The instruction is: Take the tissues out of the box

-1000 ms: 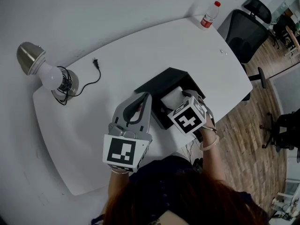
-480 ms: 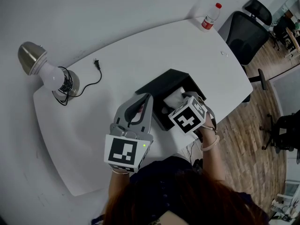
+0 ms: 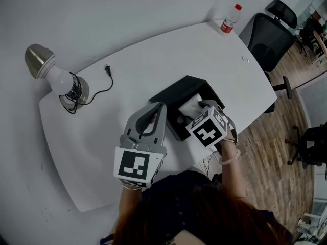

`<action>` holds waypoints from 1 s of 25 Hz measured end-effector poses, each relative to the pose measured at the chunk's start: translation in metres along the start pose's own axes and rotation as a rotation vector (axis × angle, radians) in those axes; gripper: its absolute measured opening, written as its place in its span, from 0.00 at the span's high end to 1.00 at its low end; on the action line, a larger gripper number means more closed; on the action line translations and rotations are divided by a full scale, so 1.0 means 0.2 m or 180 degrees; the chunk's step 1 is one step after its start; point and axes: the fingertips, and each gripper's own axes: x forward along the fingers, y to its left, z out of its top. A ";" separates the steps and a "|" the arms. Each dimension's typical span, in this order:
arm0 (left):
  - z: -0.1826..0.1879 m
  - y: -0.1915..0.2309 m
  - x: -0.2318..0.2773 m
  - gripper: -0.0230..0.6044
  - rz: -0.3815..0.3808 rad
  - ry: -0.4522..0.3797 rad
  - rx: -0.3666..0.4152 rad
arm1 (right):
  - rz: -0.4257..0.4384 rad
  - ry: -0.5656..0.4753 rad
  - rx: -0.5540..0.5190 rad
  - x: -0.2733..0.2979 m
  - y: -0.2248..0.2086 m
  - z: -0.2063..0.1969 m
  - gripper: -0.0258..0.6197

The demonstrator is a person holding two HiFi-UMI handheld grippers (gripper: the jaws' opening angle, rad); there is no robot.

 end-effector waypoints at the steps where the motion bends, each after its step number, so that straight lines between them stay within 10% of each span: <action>1: 0.00 0.00 0.00 0.92 0.0009 -0.0001 0.0001 | 0.0005 -0.0031 0.0007 -0.01 0.00 0.00 0.51; 25: 0.05 -0.12 -0.11 0.92 0.0132 -0.0044 0.0078 | -0.0233 -0.0982 0.0042 -0.26 -0.03 0.11 0.51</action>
